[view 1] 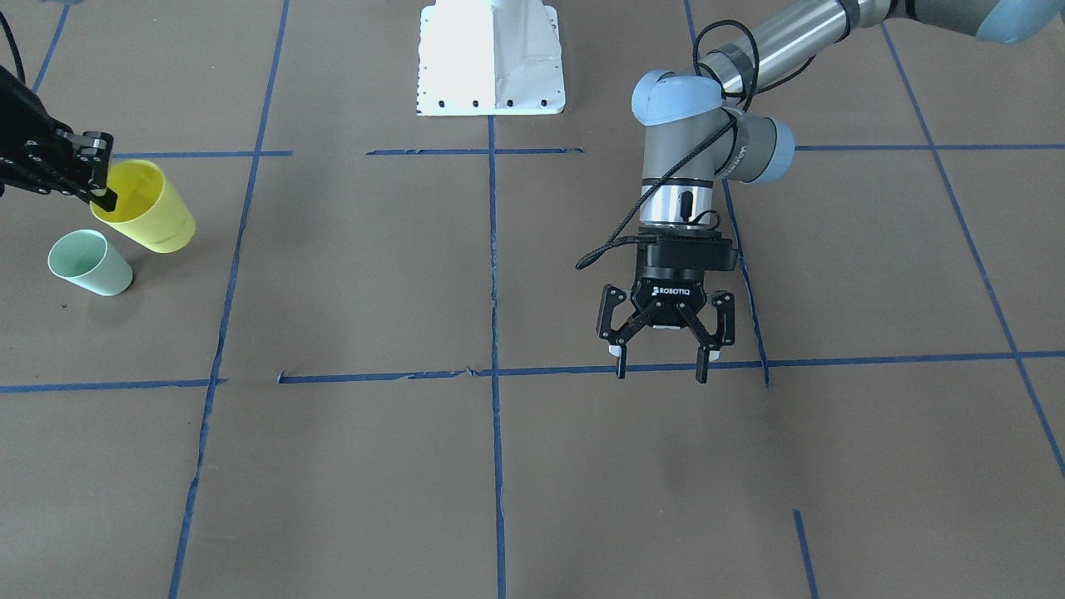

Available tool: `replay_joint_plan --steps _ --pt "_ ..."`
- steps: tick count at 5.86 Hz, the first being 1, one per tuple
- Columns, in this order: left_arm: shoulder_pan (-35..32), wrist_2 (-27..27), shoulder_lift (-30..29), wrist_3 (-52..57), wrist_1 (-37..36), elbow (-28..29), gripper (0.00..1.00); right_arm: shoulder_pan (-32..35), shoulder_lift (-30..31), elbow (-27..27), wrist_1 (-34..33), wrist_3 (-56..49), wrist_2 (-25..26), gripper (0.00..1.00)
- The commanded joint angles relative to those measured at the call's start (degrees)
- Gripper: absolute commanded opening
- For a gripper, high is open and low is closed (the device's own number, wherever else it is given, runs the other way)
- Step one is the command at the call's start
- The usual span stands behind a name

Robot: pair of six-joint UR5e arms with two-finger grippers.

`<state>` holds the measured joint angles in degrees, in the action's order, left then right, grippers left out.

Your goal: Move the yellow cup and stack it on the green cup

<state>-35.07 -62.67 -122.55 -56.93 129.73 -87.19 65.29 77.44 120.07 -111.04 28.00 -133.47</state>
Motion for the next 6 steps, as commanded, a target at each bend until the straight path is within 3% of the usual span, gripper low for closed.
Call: replay_joint_plan --steps 1,3,6 --pt "0.09 -0.08 0.03 -0.02 0.00 0.00 1.00 0.88 9.98 -2.19 11.04 -4.27 0.76 0.00" --pt "0.18 -0.08 0.03 -0.02 0.00 -0.09 1.00 2.72 13.70 -6.85 17.07 -8.74 0.58 0.00" --pt "0.53 -0.44 0.04 -0.02 0.08 -0.09 1.00 2.73 14.32 -9.33 17.26 -10.60 0.85 0.00"
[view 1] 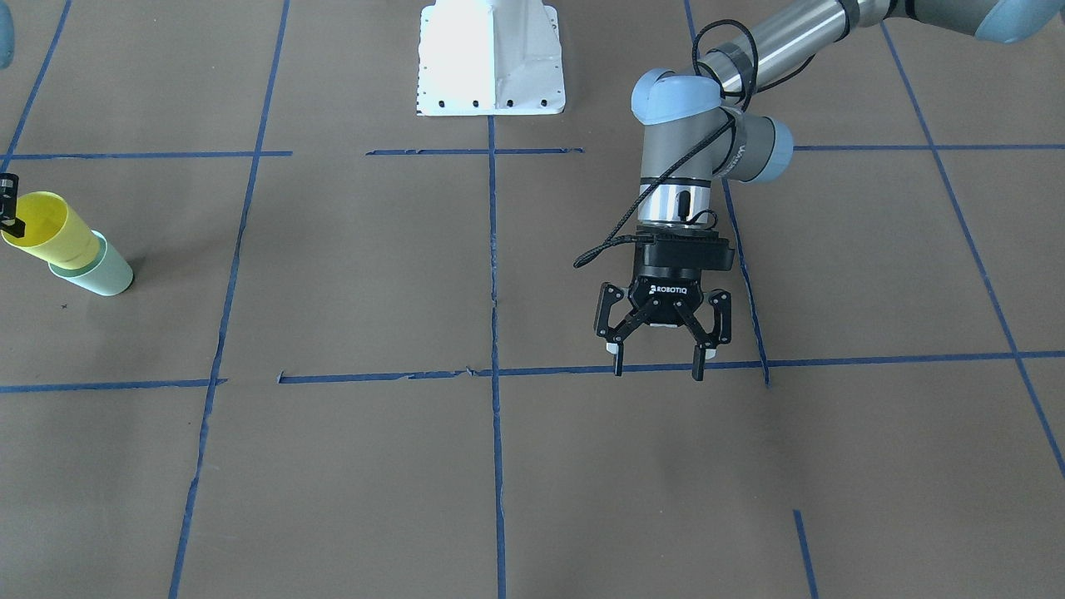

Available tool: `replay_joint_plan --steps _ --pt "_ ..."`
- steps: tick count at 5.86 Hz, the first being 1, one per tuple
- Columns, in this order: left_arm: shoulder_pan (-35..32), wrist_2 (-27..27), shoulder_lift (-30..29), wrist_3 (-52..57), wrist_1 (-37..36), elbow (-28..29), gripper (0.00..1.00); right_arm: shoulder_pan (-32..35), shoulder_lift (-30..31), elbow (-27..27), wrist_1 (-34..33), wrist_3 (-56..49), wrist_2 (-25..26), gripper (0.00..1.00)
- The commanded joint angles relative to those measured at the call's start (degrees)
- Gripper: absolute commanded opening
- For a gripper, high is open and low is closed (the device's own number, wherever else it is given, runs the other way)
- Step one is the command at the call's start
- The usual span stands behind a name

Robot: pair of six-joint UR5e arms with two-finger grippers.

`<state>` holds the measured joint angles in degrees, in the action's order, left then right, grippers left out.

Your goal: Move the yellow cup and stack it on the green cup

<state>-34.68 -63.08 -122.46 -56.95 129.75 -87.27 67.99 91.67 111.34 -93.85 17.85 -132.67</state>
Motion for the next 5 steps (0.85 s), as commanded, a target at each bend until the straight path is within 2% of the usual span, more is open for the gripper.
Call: replay_joint_plan --steps 1,2,3,5 --pt "0.14 -0.02 -0.06 0.00 0.06 0.00 1.00 -0.05 -0.08 -1.30 0.07 -0.45 0.22 0.00" --pt "0.22 -0.02 -0.06 0.00 0.06 0.00 1.00 -0.05 -0.17 -1.65 0.16 -0.62 0.83 0.03" --pt "0.22 -0.02 -0.06 0.00 0.06 0.00 1.00 -0.14 -0.35 -1.74 0.16 -2.28 1.79 0.98" --pt "0.31 -0.02 -0.14 0.00 -0.02 0.00 1.00 -0.05 -0.26 -1.74 0.16 -3.61 1.89 1.00"
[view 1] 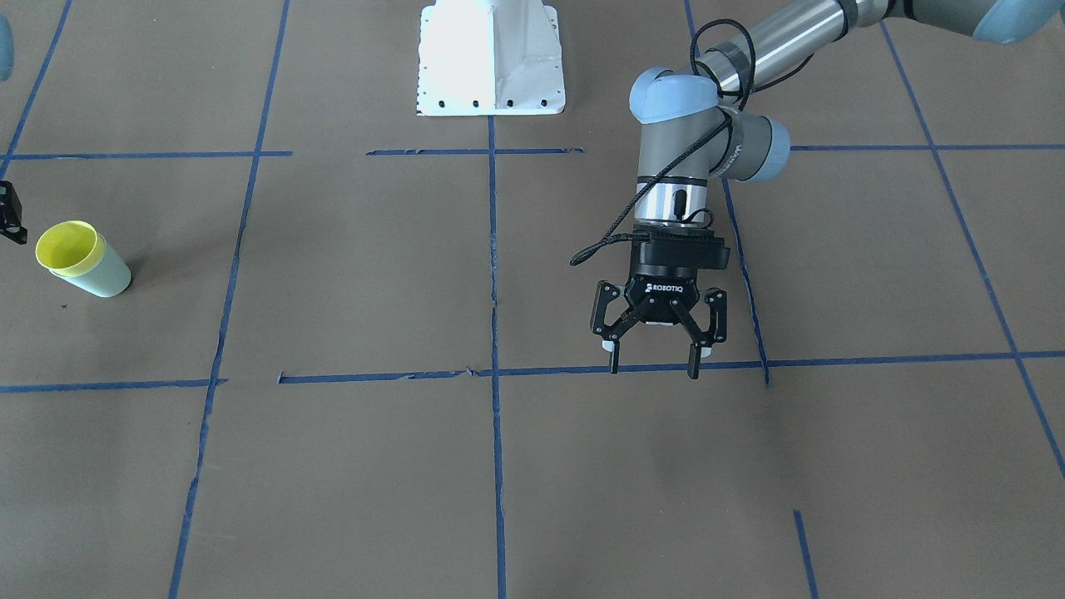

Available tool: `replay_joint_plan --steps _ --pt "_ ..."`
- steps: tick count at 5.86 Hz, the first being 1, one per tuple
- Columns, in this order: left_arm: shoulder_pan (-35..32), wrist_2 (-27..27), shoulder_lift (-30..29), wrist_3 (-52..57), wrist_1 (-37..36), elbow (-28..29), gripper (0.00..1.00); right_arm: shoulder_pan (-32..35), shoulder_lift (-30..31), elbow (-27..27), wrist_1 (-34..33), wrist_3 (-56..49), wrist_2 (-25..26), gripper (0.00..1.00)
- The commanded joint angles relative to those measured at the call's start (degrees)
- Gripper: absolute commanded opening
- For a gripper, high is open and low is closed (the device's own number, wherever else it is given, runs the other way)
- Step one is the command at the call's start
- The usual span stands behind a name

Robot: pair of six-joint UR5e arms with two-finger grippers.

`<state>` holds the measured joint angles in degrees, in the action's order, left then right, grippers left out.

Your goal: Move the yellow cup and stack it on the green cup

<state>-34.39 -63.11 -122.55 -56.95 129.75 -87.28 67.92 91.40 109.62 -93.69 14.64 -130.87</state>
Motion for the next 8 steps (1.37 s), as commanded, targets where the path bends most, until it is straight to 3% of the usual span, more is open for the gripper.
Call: replay_joint_plan --steps 1,2,4,5,6,8 --pt "0.03 -0.44 0.12 0.17 -0.11 0.00 1.00 0.02 -0.08 0.24 0.00 -0.58 0.00 1.00" --pt "-0.49 -5.92 0.73 0.87 -0.28 0.00 1.00 0.19 0.44 0.59 0.00 -0.93 -0.17 1.00" --pt "-4.60 -19.52 1.18 2.80 -13.31 -0.87 1.00 6.31 4.02 0.50 -0.09 -9.66 -0.09 1.00" --pt "-7.41 -25.08 1.44 8.21 -15.03 -1.92 1.00 10.79 6.57 0.42 -0.09 -13.29 -0.35 1.00" --pt "-10.66 -32.88 5.36 13.13 -14.96 -2.02 1.00 14.31 11.38 0.33 -0.09 -16.80 -0.09 1.00" --pt "-21.45 -49.04 11.69 28.14 -15.05 -2.29 1.00 17.94 13.96 -0.02 -0.26 -17.10 -0.44 1.00"
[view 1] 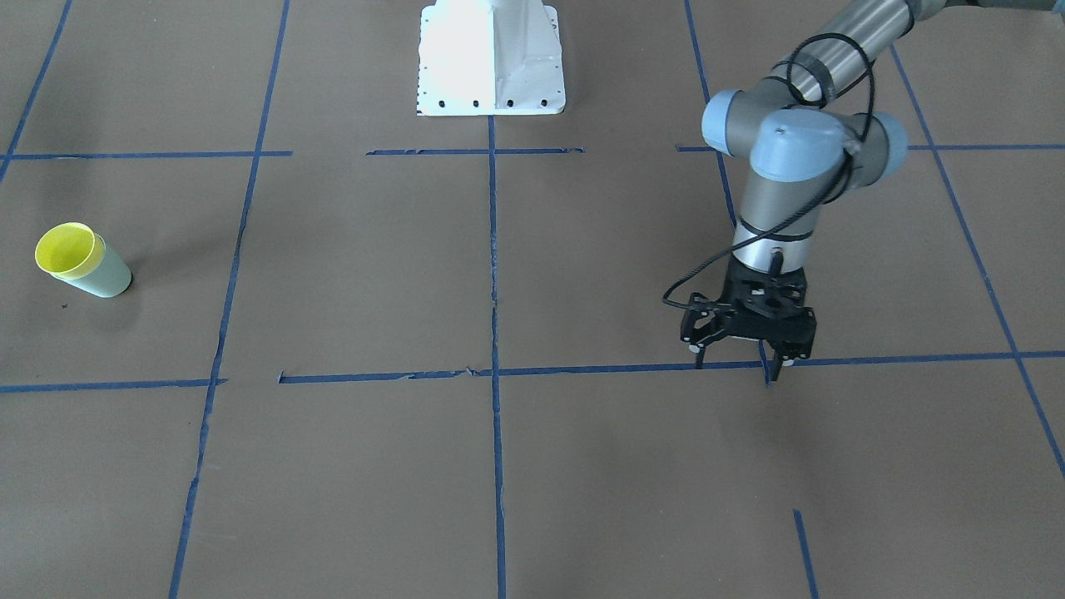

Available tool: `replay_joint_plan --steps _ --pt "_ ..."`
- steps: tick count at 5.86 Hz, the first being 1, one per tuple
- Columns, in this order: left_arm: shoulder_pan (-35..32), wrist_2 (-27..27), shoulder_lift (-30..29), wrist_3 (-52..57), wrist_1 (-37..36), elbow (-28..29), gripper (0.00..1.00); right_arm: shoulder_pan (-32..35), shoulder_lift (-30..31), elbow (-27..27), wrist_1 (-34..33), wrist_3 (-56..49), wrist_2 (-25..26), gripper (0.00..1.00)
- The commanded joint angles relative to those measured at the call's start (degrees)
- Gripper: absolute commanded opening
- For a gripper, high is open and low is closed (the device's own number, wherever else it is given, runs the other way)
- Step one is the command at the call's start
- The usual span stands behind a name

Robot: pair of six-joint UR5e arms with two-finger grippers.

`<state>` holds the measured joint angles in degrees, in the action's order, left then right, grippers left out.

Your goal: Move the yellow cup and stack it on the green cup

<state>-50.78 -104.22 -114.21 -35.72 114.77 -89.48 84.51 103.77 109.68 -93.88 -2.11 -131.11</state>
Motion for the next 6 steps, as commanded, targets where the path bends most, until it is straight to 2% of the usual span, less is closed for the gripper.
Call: replay_joint_plan --steps 1,2,3,4,5,6 --pt "-12.86 -18.72 6.86 9.41 -2.33 -0.08 1.00 1.36 1.69 -0.17 -0.08 -0.36 -0.89 1.00" --pt "-18.94 -26.31 8.29 9.52 -5.75 0.01 1.00 1.36 1.61 -0.78 -0.08 -0.36 -1.16 1.00" --pt "-22.74 -27.60 12.31 9.61 -7.35 -0.42 1.00 1.27 1.52 -1.14 -0.08 -0.36 -1.25 1.00" --pt "-24.26 -27.09 13.91 14.05 -7.97 0.27 1.00 1.27 1.43 -1.14 -0.08 -0.36 -1.25 1.00" --pt "-26.28 -27.09 17.93 23.49 -9.89 0.36 1.00 1.27 1.43 -1.14 -0.08 -0.36 -1.25 1.00" --pt "-26.82 -27.26 21.10 26.37 -10.70 -0.33 1.00 1.27 1.43 -1.14 -0.08 -0.36 -1.25 1.00"
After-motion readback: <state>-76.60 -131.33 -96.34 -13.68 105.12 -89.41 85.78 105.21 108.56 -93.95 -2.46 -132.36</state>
